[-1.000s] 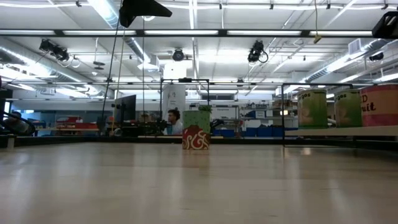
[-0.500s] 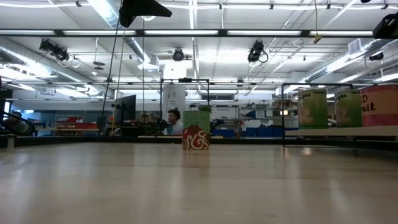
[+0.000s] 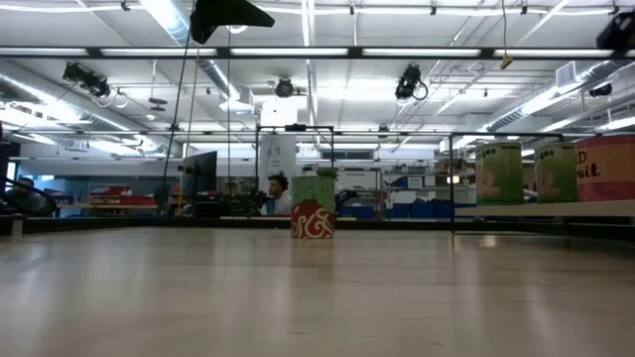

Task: Pick and place cans onto a shelf
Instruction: Adjust the cans on the shelf

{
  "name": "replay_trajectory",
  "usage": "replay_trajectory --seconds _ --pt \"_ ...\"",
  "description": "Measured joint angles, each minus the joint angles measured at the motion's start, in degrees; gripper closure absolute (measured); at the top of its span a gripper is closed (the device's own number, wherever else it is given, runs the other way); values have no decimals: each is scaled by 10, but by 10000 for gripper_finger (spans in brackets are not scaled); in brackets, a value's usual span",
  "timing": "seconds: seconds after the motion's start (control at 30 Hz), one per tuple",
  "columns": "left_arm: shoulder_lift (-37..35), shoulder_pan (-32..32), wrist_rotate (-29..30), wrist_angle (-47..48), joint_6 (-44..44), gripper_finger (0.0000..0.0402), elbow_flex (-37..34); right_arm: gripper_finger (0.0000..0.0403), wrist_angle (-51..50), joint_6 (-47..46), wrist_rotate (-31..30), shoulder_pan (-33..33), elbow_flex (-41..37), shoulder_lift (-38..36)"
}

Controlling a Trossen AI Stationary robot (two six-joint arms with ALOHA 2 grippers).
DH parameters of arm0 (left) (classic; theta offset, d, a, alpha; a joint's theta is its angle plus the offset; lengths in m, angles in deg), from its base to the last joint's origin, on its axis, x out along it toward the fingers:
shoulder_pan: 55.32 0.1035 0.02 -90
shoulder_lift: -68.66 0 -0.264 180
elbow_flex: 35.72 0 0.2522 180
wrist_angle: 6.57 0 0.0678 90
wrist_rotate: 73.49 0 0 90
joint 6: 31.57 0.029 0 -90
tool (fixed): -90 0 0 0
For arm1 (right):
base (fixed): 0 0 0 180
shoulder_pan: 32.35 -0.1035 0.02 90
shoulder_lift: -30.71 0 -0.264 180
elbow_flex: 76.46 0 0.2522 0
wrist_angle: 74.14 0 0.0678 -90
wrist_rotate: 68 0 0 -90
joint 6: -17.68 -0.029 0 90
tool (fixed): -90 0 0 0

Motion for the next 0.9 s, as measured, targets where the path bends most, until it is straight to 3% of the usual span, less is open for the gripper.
replay_trajectory --seconds 0.2,0.37,0.9 --pt "0 1 0 0 1 209 0 402 -89 -25 7 3 23 -61" --pt "0 0 0 0 1 209 0 402 -160 -72 35 -15 -3 -108" --pt "0 0 0 0 -14 210 0 402 -85 -68 103 -46 -105 -134"
